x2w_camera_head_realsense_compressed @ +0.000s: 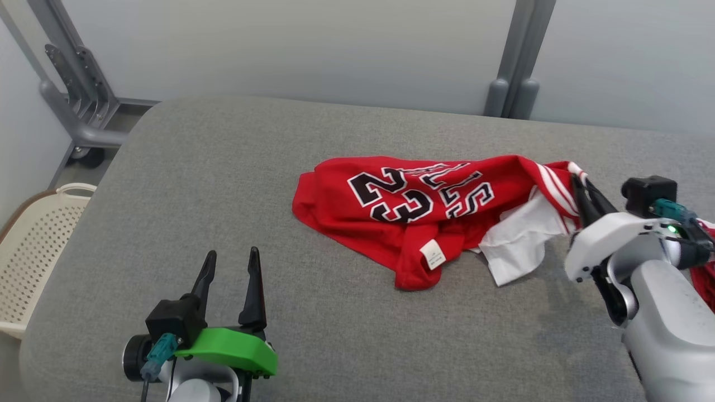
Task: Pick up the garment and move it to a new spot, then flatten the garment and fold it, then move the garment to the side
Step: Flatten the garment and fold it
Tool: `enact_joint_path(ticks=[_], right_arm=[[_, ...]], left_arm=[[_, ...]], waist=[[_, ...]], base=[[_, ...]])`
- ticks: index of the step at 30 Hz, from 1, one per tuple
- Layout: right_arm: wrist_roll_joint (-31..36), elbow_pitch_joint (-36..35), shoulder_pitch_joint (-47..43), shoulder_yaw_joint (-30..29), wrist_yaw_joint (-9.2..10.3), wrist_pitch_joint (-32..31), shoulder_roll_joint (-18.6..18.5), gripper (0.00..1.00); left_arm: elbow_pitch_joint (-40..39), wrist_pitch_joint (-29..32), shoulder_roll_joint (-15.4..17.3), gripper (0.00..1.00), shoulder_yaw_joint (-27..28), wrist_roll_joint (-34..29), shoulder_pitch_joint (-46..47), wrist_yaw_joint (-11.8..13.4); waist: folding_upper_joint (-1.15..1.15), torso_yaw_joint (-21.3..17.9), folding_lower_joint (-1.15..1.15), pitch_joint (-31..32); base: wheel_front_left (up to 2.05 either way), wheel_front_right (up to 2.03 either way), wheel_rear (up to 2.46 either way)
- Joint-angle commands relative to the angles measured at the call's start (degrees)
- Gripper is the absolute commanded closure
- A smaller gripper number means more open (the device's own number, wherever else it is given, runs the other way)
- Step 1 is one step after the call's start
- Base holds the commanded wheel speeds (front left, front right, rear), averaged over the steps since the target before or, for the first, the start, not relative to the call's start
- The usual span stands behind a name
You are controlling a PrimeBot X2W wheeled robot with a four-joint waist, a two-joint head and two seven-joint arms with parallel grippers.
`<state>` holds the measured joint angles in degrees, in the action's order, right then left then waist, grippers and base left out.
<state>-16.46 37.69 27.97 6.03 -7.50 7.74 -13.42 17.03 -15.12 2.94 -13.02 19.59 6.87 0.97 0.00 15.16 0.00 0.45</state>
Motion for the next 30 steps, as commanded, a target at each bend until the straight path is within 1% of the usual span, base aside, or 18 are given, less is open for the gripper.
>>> enact_joint_path(ticks=[1, 5, 8, 13, 19, 20, 21, 22, 23, 26, 30], right_arm=[[0.4, 0.6, 1.0, -0.4, 0.01, 0.5, -0.5, 1.00], [1.1, 9.5, 3.1, -4.4, 0.01, 2.3, -2.1, 1.00], [1.3, 14.3, 5.2, -6.2, 0.01, 3.8, -3.0, 1.00], [2.2, 19.8, 8.1, -8.0, 0.01, 5.7, -4.8, 1.00], [2.2, 23.5, 9.9, -8.9, 0.01, 6.8, -6.9, 1.00], [2.1, 23.7, 10.0, -8.9, 0.01, 7.1, -7.0, 0.94], [2.0, 23.9, 9.9, -8.9, 0.01, 7.2, -7.1, 0.65], [1.8, 23.9, 9.7, -8.8, 0.01, 7.3, -7.0, 0.31], [1.6, 23.7, 9.5, -8.7, 0.01, 7.4, -6.9, 0.00], [0.9, 22.0, 8.5, -8.6, 0.01, 7.5, -6.7, 0.00], [0.5, 16.3, 6.1, -8.3, 0.01, 7.5, -6.7, 0.00]], left_arm=[[0.0, 0.0, 0.0, 0.00, 0.0, -0.3, 0.7, -0.2], [-0.4, 0.0, 0.0, 0.00, -0.7, -0.1, 1.8, -0.1], [-0.8, 0.0, 0.0, 0.00, -0.9, 0.2, 2.2, 0.1], [-1.4, 0.0, 0.0, 0.00, -1.7, 0.3, 3.2, 0.5], [-2.2, 0.0, 0.0, 0.00, -2.7, 0.2, 3.9, 0.8], [-2.3, 0.0, 0.0, 0.00, -2.7, 0.0, 4.0, 0.8], [-2.4, 0.0, 0.0, 0.00, -2.7, 0.0, 4.0, 0.8], [-2.5, 0.0, 0.0, 0.00, -2.7, -0.1, 4.0, 0.9], [-2.6, 0.0, 0.0, 0.00, -2.7, -0.2, 4.1, 0.9], [-3.1, 0.0, 0.0, 0.00, -2.6, -0.5, 4.0, 0.7], [-3.6, 0.0, 0.0, 0.00, -2.7, -0.8, 3.8, 0.6]], waist=[[0.00, 1.3, 0.00, -1.3], [0.00, 1.9, 0.00, -3.2], [0.00, 1.8, 0.00, -4.4], [0.00, 1.4, 0.00, -6.1], [0.00, 0.4, 0.00, -7.3], [0.00, 0.1, 0.00, -7.4], [0.00, -0.3, 0.00, -7.4], [0.00, -0.7, 0.00, -7.4], [0.00, -1.1, 0.00, -7.5], [0.00, -2.6, 0.00, -7.3], [0.00, -4.9, 0.00, -6.6]], base=[[0.00, 0.00, 0.00], [0.00, 0.00, 0.00], [0.00, 0.00, 0.00], [0.00, 0.00, 0.00], [0.00, 0.00, 0.00], [0.00, 0.00, 0.00], [0.00, 0.00, 0.00], [0.00, 0.00, 0.00], [0.00, 0.00, 0.00], [0.00, 0.00, 0.00], [0.00, 0.00, 0.00]])
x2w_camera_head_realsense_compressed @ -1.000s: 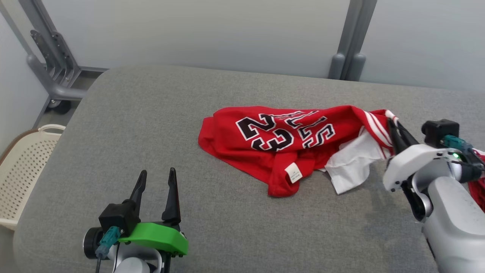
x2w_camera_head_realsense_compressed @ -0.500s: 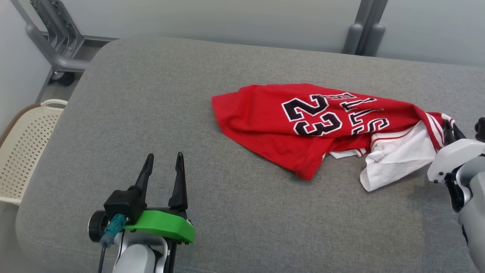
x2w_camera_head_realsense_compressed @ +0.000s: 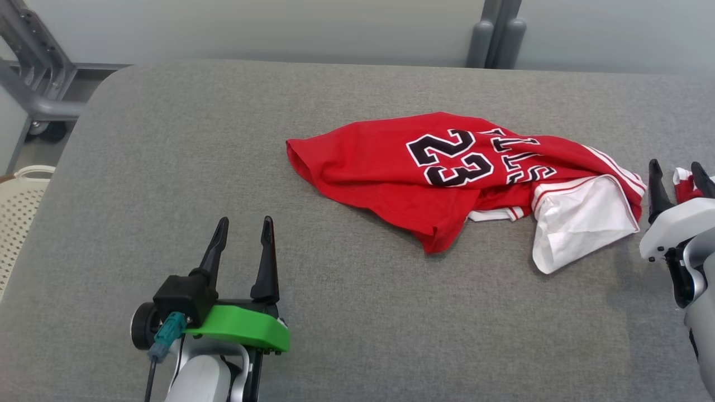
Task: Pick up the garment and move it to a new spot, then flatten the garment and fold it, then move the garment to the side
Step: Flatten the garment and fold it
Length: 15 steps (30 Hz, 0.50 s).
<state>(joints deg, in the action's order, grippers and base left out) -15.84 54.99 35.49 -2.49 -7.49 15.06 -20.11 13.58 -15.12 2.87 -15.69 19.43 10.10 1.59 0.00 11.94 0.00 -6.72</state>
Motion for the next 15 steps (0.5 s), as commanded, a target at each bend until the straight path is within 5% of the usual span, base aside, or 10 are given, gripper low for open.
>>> enact_joint_path(ticks=[1, 8, 15], right_arm=[[-0.2, -2.5, -2.2, 0.5, -0.01, 0.2, 0.2, 0.00], [-2.5, -10.9, -8.3, 3.7, -0.01, 0.2, 3.5, 0.00], [-4.0, -11.7, -11.2, 5.5, -0.01, 0.2, 8.1, 0.00]], left_arm=[[-0.3, 0.0, 0.1, 0.00, -0.1, -0.6, 0.5, 0.0], [-0.4, 0.0, 0.1, 0.00, -0.1, -0.6, -0.9, 0.4], [0.0, 0.0, 0.1, 0.00, -0.2, -0.8, -1.0, 0.3]], waist=[[0.00, -2.3, 0.00, 0.8], [0.00, -5.4, 0.00, 2.4], [0.00, -5.9, 0.00, 3.0]], base=[[0.00, 0.00, 0.00], [0.00, 0.00, 0.00], [0.00, 0.00, 0.00]])
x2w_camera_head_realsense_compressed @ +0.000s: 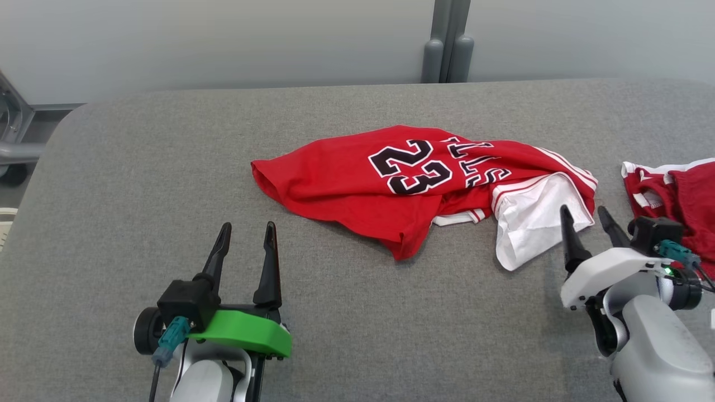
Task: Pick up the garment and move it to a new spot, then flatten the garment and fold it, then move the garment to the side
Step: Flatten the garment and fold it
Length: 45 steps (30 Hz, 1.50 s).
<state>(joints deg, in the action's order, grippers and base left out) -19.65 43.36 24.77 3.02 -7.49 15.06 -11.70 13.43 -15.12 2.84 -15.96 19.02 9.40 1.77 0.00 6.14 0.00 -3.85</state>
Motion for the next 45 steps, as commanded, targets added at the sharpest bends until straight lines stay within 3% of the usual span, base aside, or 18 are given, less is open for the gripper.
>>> enact_joint_path(ticks=[1, 6, 15, 16, 17, 20, 21, 39, 40, 42, 43, 45], right_arm=[[-0.3, 0.1, -0.6, 0.2, -0.01, 0.2, 0.4, 0.00], [-0.1, 3.3, 1.4, -0.2, -0.01, 0.2, 3.3, 0.00], [4.5, 16.9, 6.2, -4.3, -0.01, -0.1, 5.1, 0.00], [4.8, 18.0, 6.5, -4.7, -0.01, -0.1, 5.4, 0.17], [5.0, 18.8, 6.8, -4.9, -0.01, -0.1, 5.8, 0.51], [5.5, 20.0, 7.3, -5.2, -0.01, 0.1, 6.1, 0.99], [5.7, 20.0, 7.3, -5.2, -0.01, 0.1, 6.2, 1.00], [4.3, -0.1, -5.5, -8.3, -0.01, 0.2, 6.4, 1.00], [4.6, -1.1, -5.9, -8.0, -0.01, 0.2, 6.5, 0.95], [5.0, -2.6, -6.2, -7.3, -0.01, 0.2, 6.8, 0.52], [5.3, -2.9, -6.2, -6.8, -0.01, 0.2, 7.0, 0.00], [5.5, -2.5, -5.5, -5.6, -0.01, 0.2, 7.4, 0.00]], left_arm=[[0.2, 0.0, 0.1, 0.00, 0.0, -0.4, -0.3, 0.0], [0.4, 0.0, 0.1, 0.00, -0.2, -0.5, 0.0, -0.3], [0.6, 0.0, 0.1, 0.00, -0.7, -0.5, 0.6, -0.2], [0.6, 0.0, 0.1, 0.00, -0.7, -0.5, 0.6, -0.2], [0.6, 0.0, 0.1, 0.00, -0.6, -0.5, 0.5, -0.1], [0.7, 0.0, 0.1, 0.00, -0.2, -0.7, 0.1, -0.1], [0.7, 0.0, 0.1, 0.00, -0.2, -0.7, 0.0, 0.0], [0.9, 0.0, 0.1, 0.00, -0.7, 0.2, -1.8, 0.1], [1.0, 0.0, 0.1, 0.00, -0.7, 0.1, -1.8, 0.1], [1.1, 0.0, 0.1, 0.00, -0.9, 0.1, -1.6, 0.0], [1.1, 0.0, 0.1, 0.00, -1.0, 0.1, -1.5, 0.0], [1.1, 0.0, 0.1, 0.00, -1.3, 0.1, -1.1, -0.2]], waist=[[0.00, 0.0, 0.00, 0.1], [0.00, 1.3, 0.00, -0.2], [0.00, 3.8, 0.00, -0.8], [0.00, 3.8, 0.00, -0.8], [0.00, 3.8, 0.00, -0.8], [0.00, 3.3, 0.00, -0.8], [0.00, 3.0, 0.00, -0.8], [0.00, -3.0, 0.00, 0.4], [0.00, -3.2, 0.00, 0.4], [0.00, -3.4, 0.00, 0.4], [0.00, -3.4, 0.00, 0.5], [0.00, -3.2, 0.00, 0.4]], base=[[0.00, 0.00, 0.00], [0.00, 0.00, 0.00], [0.00, 0.00, 0.00], [0.00, 0.00, 0.00], [0.00, 0.00, 0.00], [0.00, 0.00, 0.00], [0.00, 0.00, 0.00], [0.00, 0.00, 0.00], [0.00, 0.00, 0.00], [0.00, 0.00, 0.00], [0.00, 0.00, 0.00], [0.00, 0.00, 0.00]])
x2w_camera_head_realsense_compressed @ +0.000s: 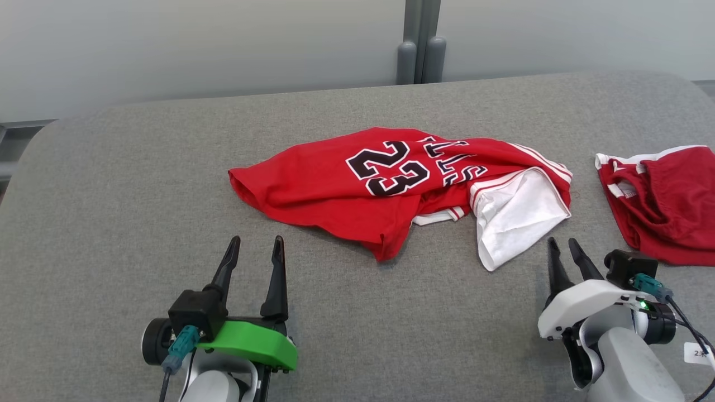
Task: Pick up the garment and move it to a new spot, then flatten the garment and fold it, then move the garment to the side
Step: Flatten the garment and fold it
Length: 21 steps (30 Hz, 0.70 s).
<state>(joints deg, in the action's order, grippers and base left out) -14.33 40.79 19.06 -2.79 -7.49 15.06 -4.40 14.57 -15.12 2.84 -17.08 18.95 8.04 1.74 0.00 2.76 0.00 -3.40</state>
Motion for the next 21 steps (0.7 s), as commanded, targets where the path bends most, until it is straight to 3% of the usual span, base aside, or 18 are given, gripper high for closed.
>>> enact_joint_path(ticks=[1, 7, 21], right_arm=[[0.3, 0.4, 0.8, 0.8, -0.01, 0.0, 0.2, 0.00], [0.7, 5.3, 5.1, 1.8, -0.01, -1.3, 0.7, 0.00], [9.5, 23.7, 16.1, -6.7, -0.01, -3.2, 1.0, 0.00]], left_arm=[[0.0, 0.0, 0.1, 0.00, -0.3, 0.2, 0.5, -0.2], [-0.3, 0.0, 0.1, 0.00, -0.6, 0.0, 1.3, 0.0], [-1.1, 0.0, 0.1, 0.00, -0.6, 0.6, 2.5, 0.4]], waist=[[0.00, 0.5, 0.00, -0.1], [0.00, 3.3, 0.00, -1.0], [0.00, 9.6, 0.00, -3.2]], base=[[0.00, 0.00, 0.00], [0.00, 0.00, 0.00], [0.00, 0.00, 0.00]])
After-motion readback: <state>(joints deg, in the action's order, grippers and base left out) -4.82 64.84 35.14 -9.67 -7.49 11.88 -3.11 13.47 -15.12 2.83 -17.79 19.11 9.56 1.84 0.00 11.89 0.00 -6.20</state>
